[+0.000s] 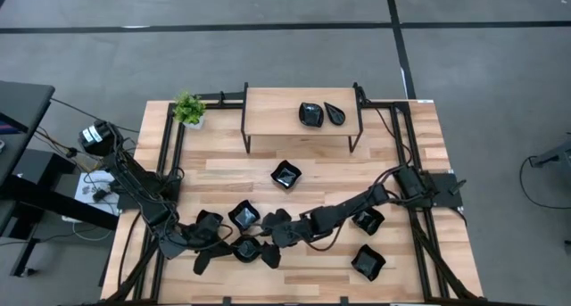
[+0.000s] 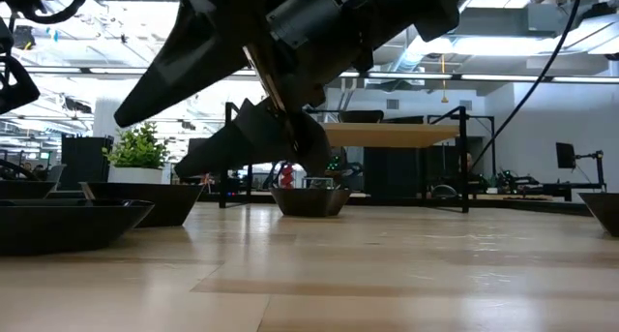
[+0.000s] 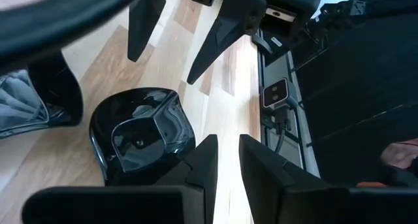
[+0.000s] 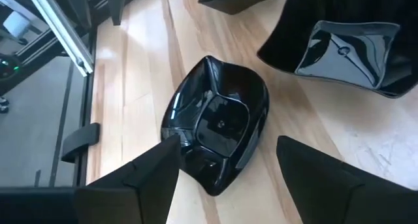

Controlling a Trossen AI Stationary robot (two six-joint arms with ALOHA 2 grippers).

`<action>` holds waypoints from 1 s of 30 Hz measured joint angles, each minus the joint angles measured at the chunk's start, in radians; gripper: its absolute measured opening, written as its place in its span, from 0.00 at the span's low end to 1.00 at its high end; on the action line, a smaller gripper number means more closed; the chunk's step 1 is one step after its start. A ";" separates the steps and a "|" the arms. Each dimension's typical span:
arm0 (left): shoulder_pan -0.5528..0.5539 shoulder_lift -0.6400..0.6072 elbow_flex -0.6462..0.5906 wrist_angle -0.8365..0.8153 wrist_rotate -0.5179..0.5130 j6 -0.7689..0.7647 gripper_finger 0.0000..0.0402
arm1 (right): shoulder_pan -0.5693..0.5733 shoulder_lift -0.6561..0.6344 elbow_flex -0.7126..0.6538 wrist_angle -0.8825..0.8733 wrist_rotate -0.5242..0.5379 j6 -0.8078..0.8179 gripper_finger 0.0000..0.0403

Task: Pick & Place Mini shaped plates
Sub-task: Stack the black leaf shaped plate on top of the black leaf shaped plate on the shelf

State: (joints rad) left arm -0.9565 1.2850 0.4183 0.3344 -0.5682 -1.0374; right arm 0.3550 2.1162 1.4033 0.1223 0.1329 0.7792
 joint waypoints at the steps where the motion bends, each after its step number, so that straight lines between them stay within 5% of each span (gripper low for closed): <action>1: 0.000 0.000 0.000 0.001 0.000 0.000 0.16 | 0.000 0.000 0.000 0.001 0.000 -0.001 0.62; 14: 0.000 0.000 0.000 0.006 -0.008 0.000 0.16 | 0.011 0.117 0.006 0.122 -0.051 0.049 0.62; 25: 0.000 0.000 0.000 0.007 -0.008 0.001 0.16 | 0.014 0.127 0.006 0.151 0.009 0.085 0.61; 30: 0.000 0.000 0.000 0.007 -0.008 0.001 0.16 | 0.014 0.128 0.006 0.152 0.027 0.110 0.54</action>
State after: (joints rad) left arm -0.9569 1.2850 0.4179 0.3416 -0.5758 -1.0363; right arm 0.3685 2.2440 1.4090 0.2743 0.1596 0.8890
